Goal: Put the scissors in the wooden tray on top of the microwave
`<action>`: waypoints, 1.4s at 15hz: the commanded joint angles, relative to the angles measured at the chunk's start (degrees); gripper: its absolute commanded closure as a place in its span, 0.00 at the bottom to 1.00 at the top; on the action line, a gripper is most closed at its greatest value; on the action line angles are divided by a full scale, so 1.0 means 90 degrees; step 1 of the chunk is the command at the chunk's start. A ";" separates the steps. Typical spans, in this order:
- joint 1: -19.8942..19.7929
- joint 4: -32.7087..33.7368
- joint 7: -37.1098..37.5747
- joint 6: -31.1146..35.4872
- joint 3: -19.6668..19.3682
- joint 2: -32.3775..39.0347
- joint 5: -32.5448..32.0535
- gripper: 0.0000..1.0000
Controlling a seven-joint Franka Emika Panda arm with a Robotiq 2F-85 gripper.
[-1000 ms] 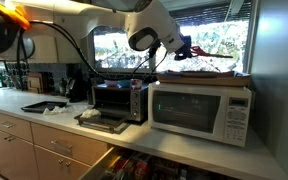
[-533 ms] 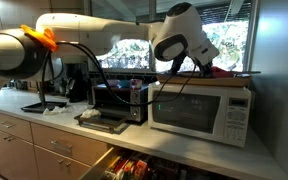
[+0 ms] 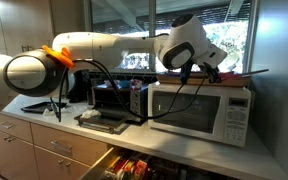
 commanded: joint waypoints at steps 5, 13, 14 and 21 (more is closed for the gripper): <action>-0.0004 0.0920 -0.1505 0.0269 0.1227 0.0392 0.0080 0.99; -0.0297 0.1420 -0.1620 -0.0013 0.2166 0.0849 0.0342 0.55; -0.0315 0.1427 -0.1609 -0.0019 0.2194 0.0847 0.0352 0.48; -0.0598 0.1406 -0.2572 -0.0857 0.2886 0.0136 0.0795 0.00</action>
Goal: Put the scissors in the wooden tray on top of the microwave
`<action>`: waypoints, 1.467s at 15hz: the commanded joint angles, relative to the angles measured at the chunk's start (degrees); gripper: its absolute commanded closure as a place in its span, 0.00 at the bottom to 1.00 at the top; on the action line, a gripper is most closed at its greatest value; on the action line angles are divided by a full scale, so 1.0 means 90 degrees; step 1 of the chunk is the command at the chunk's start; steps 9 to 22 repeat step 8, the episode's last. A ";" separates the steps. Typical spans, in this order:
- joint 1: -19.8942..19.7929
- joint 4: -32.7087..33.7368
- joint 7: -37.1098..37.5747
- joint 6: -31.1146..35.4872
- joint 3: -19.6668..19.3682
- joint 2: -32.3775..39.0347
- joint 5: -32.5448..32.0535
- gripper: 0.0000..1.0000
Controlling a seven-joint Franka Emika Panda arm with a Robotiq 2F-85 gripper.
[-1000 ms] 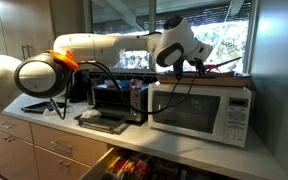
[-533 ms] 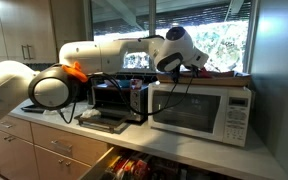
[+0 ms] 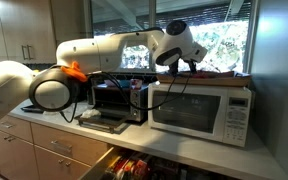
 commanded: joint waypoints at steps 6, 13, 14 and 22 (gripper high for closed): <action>-0.0355 -0.0184 -0.2068 -0.2137 0.0752 -0.1640 0.0437 0.00; -0.0259 0.0122 -0.1725 -0.1947 0.0650 -0.1391 0.0333 0.00; -0.0259 0.0122 -0.1725 -0.1947 0.0650 -0.1391 0.0333 0.00; -0.0259 0.0122 -0.1725 -0.1947 0.0650 -0.1391 0.0333 0.00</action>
